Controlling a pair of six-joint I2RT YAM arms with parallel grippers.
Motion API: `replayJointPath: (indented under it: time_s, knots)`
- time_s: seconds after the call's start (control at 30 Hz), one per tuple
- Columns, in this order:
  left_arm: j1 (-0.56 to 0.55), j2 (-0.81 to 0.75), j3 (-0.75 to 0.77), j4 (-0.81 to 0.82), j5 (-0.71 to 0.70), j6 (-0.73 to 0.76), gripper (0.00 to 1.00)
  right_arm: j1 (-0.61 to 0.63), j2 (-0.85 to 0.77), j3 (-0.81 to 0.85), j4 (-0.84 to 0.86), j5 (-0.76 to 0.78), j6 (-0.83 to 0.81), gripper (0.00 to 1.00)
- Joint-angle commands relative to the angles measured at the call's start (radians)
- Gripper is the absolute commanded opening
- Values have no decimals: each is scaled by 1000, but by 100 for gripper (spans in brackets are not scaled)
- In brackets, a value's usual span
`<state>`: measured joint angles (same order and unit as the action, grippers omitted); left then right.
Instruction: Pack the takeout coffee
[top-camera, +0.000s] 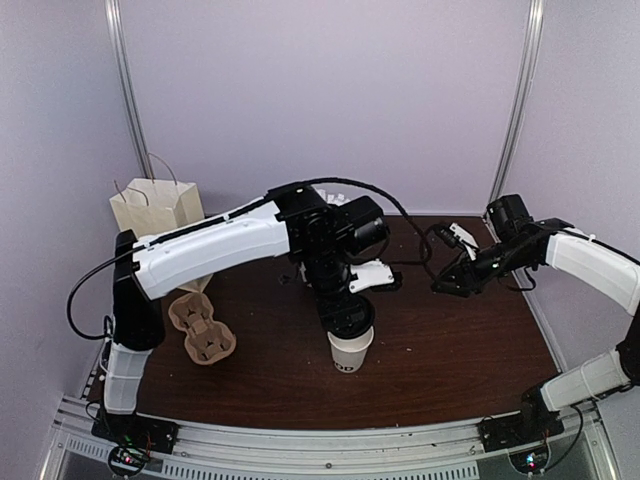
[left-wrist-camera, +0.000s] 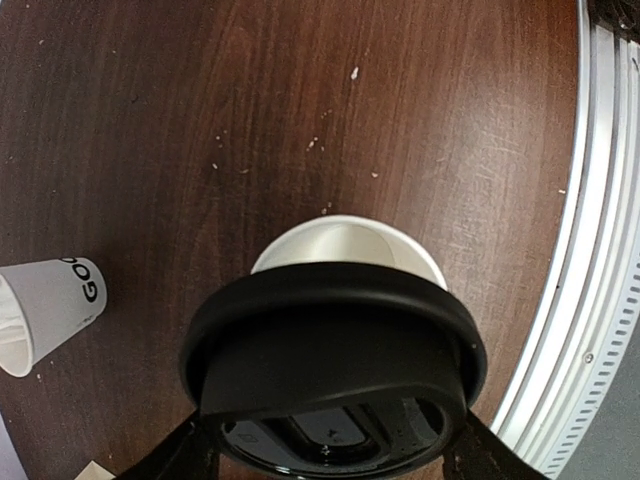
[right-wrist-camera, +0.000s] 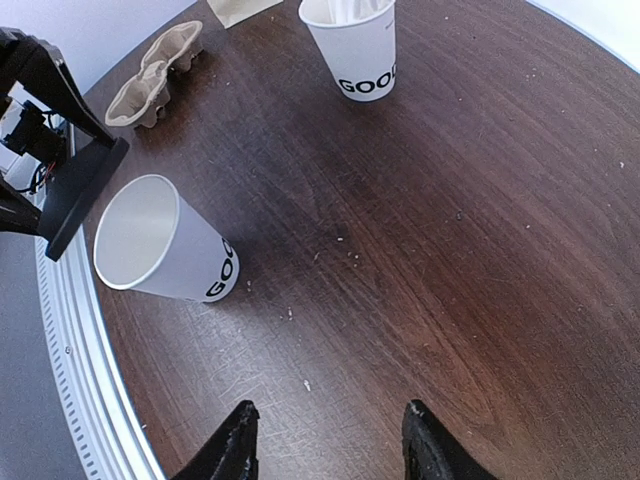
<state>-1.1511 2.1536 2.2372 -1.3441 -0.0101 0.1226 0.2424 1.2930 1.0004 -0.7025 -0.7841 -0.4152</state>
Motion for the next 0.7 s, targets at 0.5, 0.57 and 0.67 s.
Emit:
replayJointPath:
  time_s: [0.5, 0.57, 0.67]
  knots:
    - [7, 84, 57, -55, 25, 35, 73, -41, 5, 10, -22, 3, -28, 49]
    - [5, 86, 58, -58, 10, 33, 73, -42, 8, 9, -23, 6, -30, 49]
    - [6, 89, 62, -58, -14, 32, 73, -43, 12, 11, -26, 6, -32, 50]
